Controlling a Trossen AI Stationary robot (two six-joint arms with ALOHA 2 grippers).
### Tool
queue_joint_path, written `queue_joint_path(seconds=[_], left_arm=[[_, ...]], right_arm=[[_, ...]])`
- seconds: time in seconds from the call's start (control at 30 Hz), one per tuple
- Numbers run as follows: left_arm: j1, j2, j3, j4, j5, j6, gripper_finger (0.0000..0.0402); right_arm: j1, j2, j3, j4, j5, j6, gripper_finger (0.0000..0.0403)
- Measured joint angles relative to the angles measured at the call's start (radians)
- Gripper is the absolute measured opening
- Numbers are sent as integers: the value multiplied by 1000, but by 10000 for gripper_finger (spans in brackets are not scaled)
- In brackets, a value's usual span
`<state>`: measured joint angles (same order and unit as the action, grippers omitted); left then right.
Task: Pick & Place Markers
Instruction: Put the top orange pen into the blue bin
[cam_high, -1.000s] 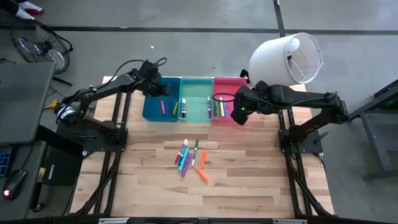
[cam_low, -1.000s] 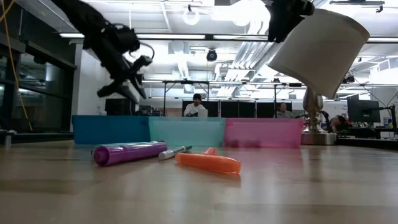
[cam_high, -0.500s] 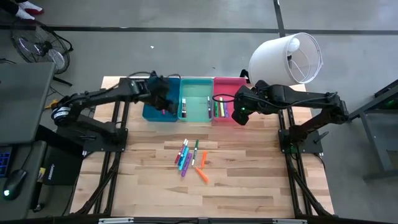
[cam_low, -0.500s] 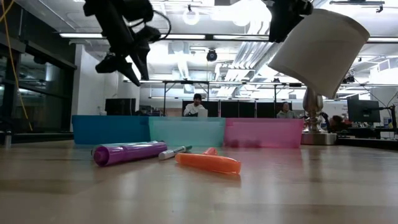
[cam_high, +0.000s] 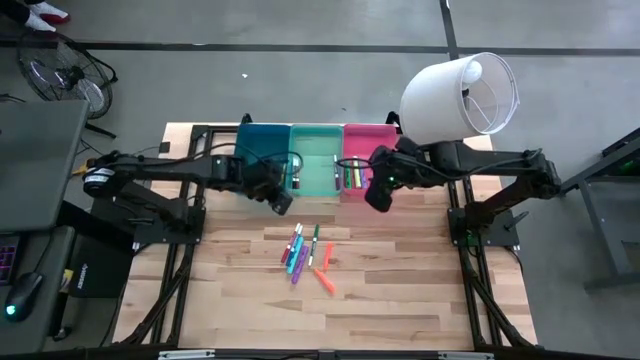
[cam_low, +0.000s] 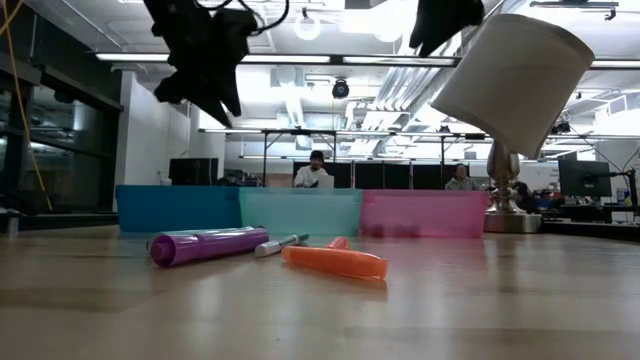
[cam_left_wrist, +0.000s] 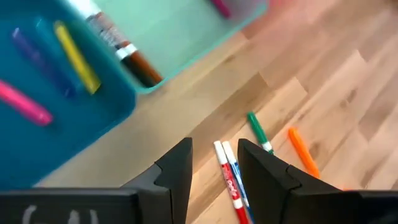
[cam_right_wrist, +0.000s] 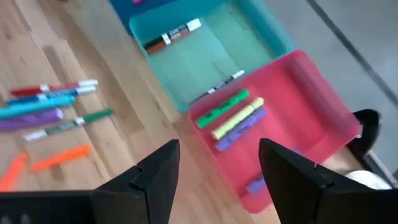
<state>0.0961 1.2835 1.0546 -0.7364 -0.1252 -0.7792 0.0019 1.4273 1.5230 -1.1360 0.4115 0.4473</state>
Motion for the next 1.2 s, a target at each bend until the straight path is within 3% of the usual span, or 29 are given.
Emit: queue_joint_path(seconds=[0.27, 0.57, 0.87, 1.2], left_arm=[[-99, -4, 0, 98, -76, 247, 127], [-195, -97, -1, 70, -80, 435, 127], [-327, -235, 1, -1, -124, 499, 127], [-445, -299, -2, -69, -156, 498, 127]], right_arm=[[103, 61, 0, 88, -2, 193, 209], [161, 258, 0, 204, -79, 640, 209], [193, 440, 0, 270, -198, 967, 208], [197, 567, 0, 371, -307, 1124, 208]])
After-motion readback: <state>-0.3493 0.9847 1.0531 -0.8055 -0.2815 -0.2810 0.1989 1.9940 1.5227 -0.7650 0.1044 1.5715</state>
